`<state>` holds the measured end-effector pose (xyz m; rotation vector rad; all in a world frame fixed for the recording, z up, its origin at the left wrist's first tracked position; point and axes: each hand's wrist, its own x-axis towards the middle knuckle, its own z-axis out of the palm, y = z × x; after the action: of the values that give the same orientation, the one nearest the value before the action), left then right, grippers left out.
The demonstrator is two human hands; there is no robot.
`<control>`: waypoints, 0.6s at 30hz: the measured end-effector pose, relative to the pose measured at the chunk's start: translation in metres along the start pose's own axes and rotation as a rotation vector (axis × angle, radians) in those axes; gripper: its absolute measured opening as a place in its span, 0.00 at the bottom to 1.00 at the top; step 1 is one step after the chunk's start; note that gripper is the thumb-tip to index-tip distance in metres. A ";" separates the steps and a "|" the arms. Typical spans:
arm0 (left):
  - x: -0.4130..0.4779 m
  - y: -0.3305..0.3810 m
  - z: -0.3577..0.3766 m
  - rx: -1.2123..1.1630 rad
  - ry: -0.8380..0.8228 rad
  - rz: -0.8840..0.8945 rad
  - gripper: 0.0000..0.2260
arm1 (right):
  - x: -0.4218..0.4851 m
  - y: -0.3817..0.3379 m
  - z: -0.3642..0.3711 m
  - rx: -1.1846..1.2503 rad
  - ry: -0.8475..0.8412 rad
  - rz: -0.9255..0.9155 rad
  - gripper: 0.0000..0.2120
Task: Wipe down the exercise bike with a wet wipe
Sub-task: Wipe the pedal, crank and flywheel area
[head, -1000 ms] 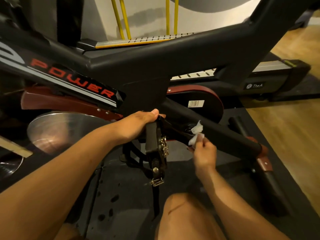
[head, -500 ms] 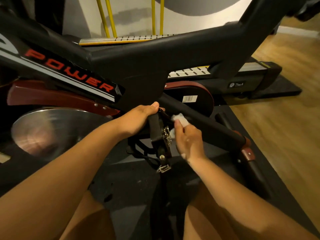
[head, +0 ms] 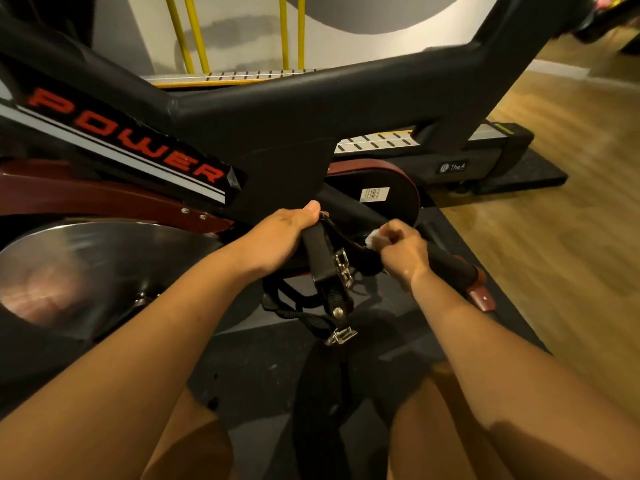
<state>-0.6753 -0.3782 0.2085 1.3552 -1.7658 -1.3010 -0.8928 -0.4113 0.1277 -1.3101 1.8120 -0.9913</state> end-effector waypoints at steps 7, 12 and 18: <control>-0.002 0.003 0.000 -0.011 -0.026 -0.023 0.25 | -0.023 -0.036 0.002 0.077 -0.303 -0.081 0.08; -0.007 0.005 0.002 -0.100 0.027 -0.009 0.23 | -0.061 -0.079 0.008 0.291 -0.255 -0.302 0.08; -0.032 0.003 0.008 -0.399 0.063 -0.107 0.16 | -0.070 -0.046 -0.008 0.075 -0.113 -0.367 0.09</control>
<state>-0.6724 -0.3457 0.2121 1.2569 -1.3163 -1.5506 -0.8611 -0.3521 0.1777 -1.6527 1.4650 -1.1385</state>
